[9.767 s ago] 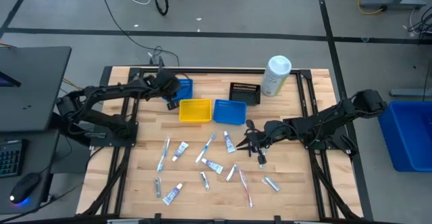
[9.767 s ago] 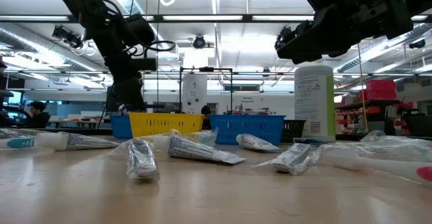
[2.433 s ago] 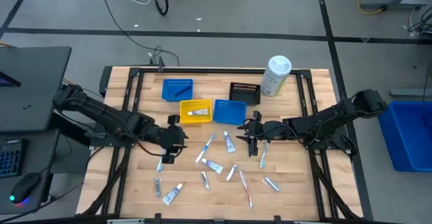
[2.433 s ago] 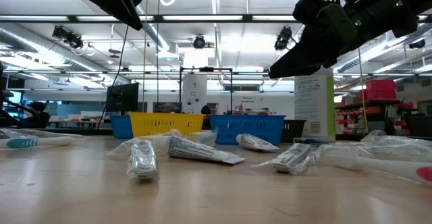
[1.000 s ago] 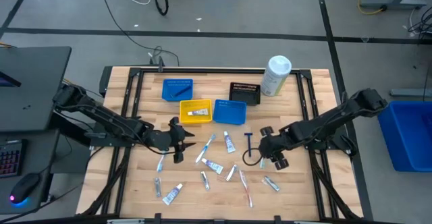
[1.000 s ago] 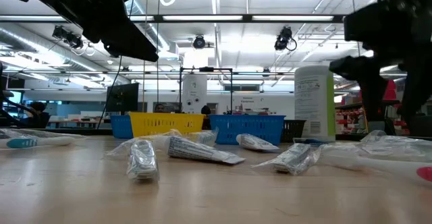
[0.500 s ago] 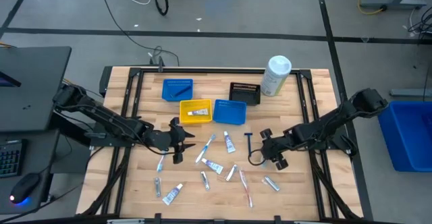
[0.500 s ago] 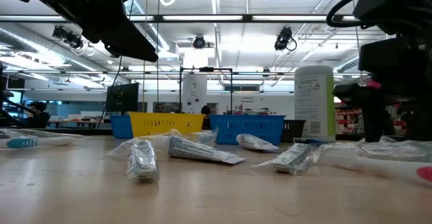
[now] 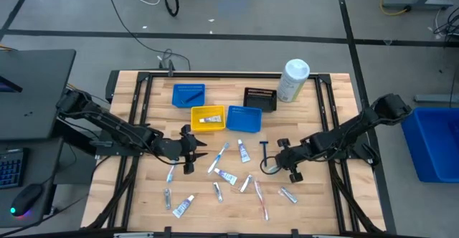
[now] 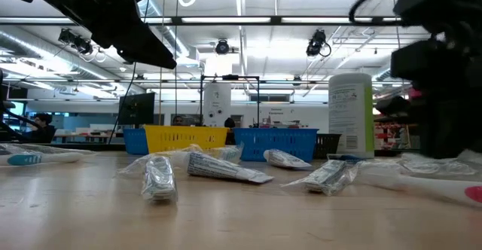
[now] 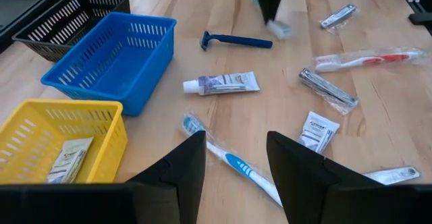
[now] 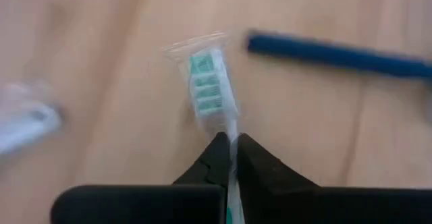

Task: Pick & Place Travel size toiletries
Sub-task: Put the green toothbrush into the right blue basket

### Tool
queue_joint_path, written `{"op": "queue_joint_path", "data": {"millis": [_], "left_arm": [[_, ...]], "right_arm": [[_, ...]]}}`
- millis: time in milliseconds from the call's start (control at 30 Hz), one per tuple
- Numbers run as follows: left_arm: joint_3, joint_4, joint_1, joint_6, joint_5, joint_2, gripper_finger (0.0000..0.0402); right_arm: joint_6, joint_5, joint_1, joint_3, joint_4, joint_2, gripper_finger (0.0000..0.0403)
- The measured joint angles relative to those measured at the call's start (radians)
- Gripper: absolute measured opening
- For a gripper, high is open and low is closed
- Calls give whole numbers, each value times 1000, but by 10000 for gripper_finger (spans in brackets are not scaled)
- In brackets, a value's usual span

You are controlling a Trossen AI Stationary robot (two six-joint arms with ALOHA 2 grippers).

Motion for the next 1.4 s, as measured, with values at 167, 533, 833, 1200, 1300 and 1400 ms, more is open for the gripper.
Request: {"op": "queue_joint_path", "data": {"millis": [167, 533, 833, 1200, 1300, 1400], "left_arm": [[0, 2, 0, 12, 0, 0, 165], [0, 14, 0, -3, -5, 0, 165], [0, 16, 0, 23, -5, 0, 165], [0, 16, 9, 14, -5, 0, 165], [0, 16, 9, 23, -5, 0, 165], [1, 16, 9, 49, -5, 0, 165]], "right_arm": [[-13, 24, 18, 166, -51, 0, 14], [-170, 614, -93, 435, 124, -1, 19], [-359, 505, -268, 474, 90, 155, 20], [-580, 543, -397, 612, -102, 464, 23], [-599, 510, -424, 612, -115, 486, 25], [-601, 402, -443, 614, -115, 489, 28]]}}
